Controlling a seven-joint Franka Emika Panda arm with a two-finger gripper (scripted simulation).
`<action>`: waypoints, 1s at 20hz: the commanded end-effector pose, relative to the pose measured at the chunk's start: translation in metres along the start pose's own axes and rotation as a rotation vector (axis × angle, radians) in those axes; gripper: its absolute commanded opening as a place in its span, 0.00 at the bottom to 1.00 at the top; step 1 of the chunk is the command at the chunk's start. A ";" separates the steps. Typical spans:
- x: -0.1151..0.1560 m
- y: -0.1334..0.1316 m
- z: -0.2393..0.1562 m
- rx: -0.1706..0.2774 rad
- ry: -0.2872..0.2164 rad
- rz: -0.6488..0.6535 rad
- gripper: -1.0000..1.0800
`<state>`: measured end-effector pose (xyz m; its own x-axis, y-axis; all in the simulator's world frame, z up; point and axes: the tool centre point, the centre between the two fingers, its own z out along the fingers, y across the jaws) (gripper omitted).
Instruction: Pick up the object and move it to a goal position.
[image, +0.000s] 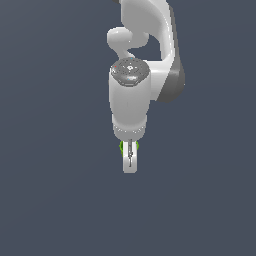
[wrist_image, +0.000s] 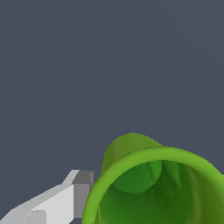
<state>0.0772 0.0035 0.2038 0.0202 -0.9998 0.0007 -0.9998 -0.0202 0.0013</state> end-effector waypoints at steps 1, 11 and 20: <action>0.005 -0.002 -0.029 0.001 0.001 0.000 0.00; 0.020 -0.013 -0.132 0.001 0.001 0.000 0.00; 0.028 -0.021 -0.192 0.001 0.001 -0.002 0.00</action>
<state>0.0984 -0.0229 0.3861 0.0218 -0.9998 0.0015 -0.9998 -0.0218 0.0008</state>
